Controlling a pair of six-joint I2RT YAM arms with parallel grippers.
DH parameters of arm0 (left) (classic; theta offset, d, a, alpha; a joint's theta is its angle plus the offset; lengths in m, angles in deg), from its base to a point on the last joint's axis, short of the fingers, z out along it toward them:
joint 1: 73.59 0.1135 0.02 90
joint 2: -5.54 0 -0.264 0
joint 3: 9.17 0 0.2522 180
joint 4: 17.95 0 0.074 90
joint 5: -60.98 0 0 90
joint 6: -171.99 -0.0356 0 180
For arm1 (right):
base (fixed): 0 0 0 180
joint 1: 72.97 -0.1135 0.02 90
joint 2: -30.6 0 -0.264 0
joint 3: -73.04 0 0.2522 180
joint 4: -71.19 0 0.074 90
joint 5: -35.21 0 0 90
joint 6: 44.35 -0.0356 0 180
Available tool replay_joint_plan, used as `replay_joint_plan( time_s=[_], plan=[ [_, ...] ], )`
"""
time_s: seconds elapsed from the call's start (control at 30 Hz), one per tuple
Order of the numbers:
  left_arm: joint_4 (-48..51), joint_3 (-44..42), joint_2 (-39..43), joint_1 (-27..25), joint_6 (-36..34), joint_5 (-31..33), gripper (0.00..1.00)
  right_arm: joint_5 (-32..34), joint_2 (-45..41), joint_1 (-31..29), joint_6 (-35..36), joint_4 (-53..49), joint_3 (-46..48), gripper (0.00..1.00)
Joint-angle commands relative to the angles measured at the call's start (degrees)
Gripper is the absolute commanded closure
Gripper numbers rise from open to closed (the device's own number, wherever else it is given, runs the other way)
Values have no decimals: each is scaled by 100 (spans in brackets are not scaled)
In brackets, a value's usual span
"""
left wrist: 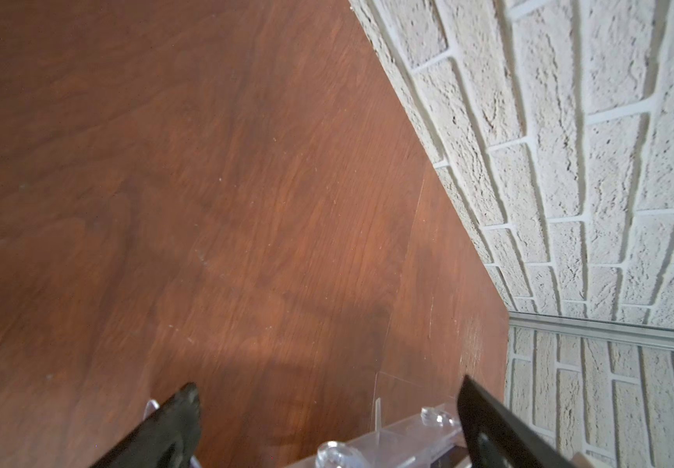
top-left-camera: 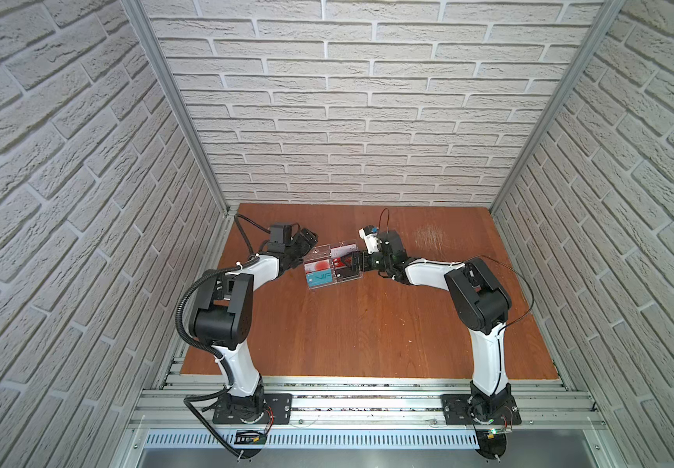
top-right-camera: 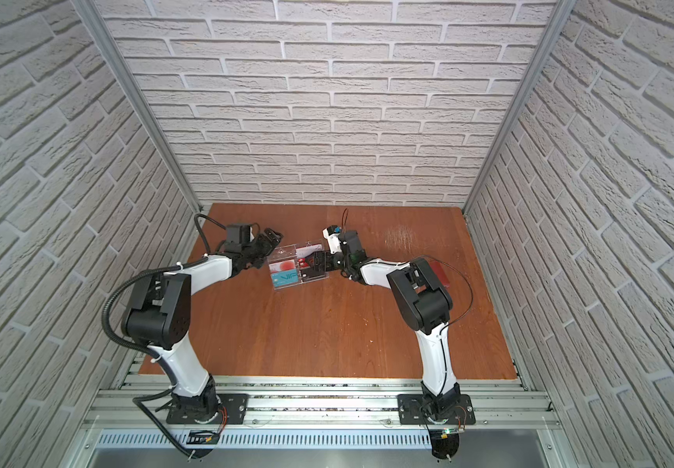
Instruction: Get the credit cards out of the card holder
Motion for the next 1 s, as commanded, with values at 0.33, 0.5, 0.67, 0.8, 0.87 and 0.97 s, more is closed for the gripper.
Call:
replay_joint_plan(
  time_s=[0.33,0.5,0.67,0.8,0.87,0.97],
  plan=[
    [1274,387,671,-19,-1295,679,2,2453,-2475,235,177,-2131,855,0],
    [1632,152,1347,-387,-1751,1286,2,3993,-3738,521,73,-3576,1236,0],
    [1383,358,1396,-1534,-1968,1425,2,4133,-4171,1490,-140,-4522,1304,0],
    [1103,1038,743,-2449,-1944,1150,2,3845,-3748,2367,-200,-4752,1147,0],
    [1090,1462,326,-2766,-1900,1038,2,3666,-3355,2699,-173,-4747,984,0],
    [1052,2120,-291,-3043,-1748,736,2,3394,-2746,3169,-134,-4734,676,0]
  ],
)
